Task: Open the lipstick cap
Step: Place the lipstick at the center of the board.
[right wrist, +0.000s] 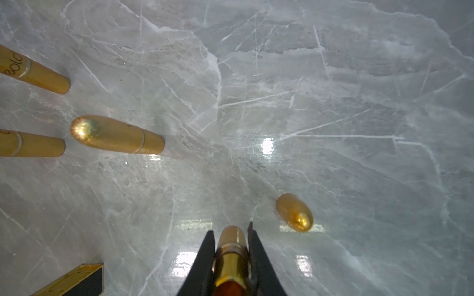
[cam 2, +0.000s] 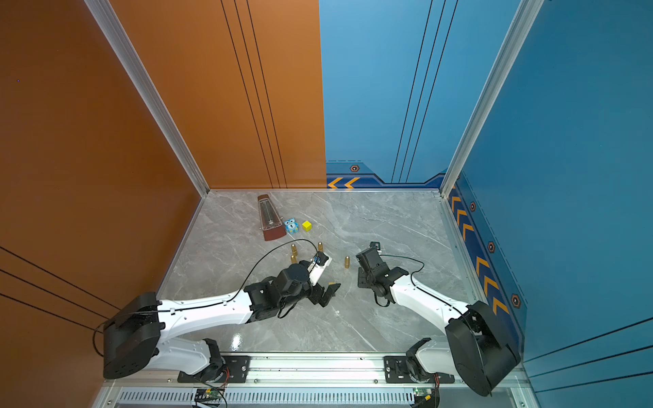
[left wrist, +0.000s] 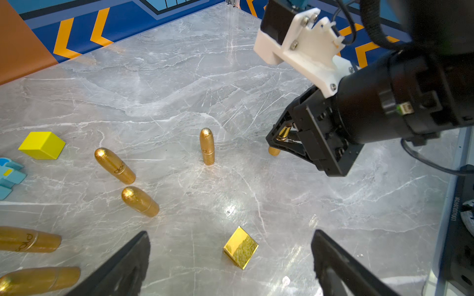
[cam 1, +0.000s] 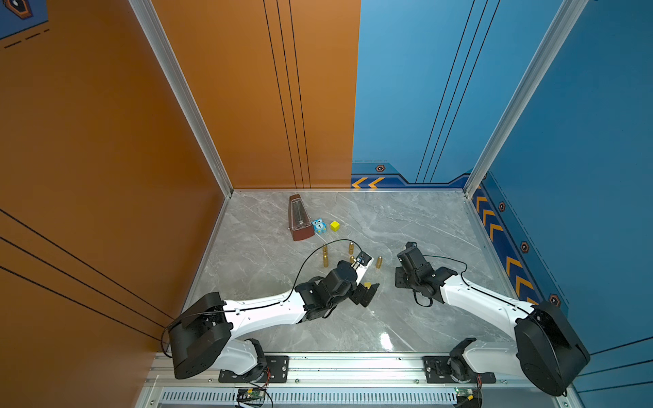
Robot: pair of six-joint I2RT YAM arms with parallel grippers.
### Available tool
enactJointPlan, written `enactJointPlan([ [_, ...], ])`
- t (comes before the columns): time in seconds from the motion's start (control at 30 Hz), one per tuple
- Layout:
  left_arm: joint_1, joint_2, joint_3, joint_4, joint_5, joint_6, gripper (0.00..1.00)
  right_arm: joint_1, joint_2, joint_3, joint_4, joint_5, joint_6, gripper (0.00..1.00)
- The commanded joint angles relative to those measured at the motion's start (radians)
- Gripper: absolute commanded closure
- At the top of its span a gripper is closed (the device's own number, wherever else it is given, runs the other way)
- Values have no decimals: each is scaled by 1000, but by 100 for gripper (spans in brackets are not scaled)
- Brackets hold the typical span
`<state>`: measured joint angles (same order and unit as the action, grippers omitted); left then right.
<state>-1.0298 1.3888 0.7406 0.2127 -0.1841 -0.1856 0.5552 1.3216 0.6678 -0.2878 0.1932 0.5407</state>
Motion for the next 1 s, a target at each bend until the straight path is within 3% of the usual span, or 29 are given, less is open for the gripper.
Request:
enactJointPlan([
  [0.0, -6, 18, 36, -4, -23, -15, 1, -9, 34, -8, 73, 49, -32, 85],
  [0.97, 7, 41, 39, -5, -18, -11, 1, 19, 116, -38, 101, 69, -41, 80],
])
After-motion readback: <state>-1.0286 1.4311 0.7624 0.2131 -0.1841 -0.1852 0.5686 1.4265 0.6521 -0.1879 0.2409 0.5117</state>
